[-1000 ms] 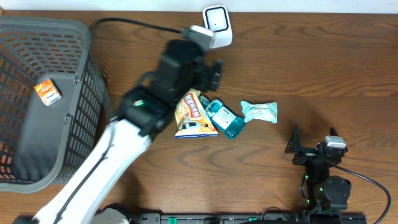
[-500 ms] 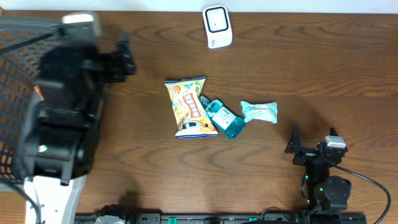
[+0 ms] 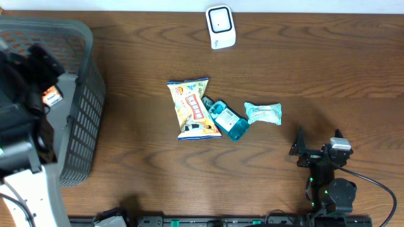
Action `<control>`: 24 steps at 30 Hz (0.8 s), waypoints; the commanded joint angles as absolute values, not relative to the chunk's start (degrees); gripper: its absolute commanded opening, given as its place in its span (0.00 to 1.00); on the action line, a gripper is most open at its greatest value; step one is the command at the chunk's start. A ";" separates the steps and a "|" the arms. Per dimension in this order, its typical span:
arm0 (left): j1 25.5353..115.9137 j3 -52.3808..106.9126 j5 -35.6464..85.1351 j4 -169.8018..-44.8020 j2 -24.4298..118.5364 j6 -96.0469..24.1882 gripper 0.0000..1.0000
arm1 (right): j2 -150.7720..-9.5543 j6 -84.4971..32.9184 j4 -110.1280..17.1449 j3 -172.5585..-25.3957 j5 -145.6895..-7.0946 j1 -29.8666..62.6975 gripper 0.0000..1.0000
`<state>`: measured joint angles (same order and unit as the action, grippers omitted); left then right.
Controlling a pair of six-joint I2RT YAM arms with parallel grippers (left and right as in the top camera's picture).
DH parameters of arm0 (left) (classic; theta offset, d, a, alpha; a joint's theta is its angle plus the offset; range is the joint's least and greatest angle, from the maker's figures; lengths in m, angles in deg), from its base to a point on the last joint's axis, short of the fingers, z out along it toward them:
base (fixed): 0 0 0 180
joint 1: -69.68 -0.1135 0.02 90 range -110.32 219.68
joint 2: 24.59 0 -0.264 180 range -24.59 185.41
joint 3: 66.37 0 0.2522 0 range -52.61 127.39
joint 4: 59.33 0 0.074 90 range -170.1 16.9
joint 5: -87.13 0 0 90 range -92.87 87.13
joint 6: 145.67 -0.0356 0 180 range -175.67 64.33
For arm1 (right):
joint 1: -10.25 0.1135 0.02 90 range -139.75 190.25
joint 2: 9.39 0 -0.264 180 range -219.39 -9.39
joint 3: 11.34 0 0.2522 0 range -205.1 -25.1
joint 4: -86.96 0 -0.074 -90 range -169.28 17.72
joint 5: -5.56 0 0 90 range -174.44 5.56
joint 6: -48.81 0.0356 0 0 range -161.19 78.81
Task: Scan the item barcode
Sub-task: 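Move the left gripper back toward the basket, then lower the left gripper into the basket and grasp the orange tissue pack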
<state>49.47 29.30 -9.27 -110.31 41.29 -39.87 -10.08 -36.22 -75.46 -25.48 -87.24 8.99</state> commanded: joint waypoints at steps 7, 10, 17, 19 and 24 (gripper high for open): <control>39.96 30.39 -9.44 -114.37 52.33 -31.31 0.92 | -9.77 -36.11 -75.24 -25.40 -87.53 9.54 0.99; 38.34 30.15 -9.44 -115.73 54.98 -31.31 0.92 | -9.77 -36.11 -75.24 -25.40 -87.53 9.54 0.99; 36.86 28.80 -9.44 -116.80 61.27 -31.44 0.92 | -9.77 -36.11 -75.24 -25.40 -87.53 9.54 0.99; 36.86 28.69 -9.42 -116.78 63.41 -31.90 0.92 | -9.77 -36.11 -75.24 -25.40 -87.53 9.54 0.99; 36.86 28.66 -9.44 -116.25 69.71 -38.34 0.92 | -9.77 -36.11 -75.24 -25.40 -87.53 9.54 0.99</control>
<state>37.10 29.30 -9.22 -116.38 66.47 -33.56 -10.08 -36.22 -75.46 -25.48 -87.27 8.99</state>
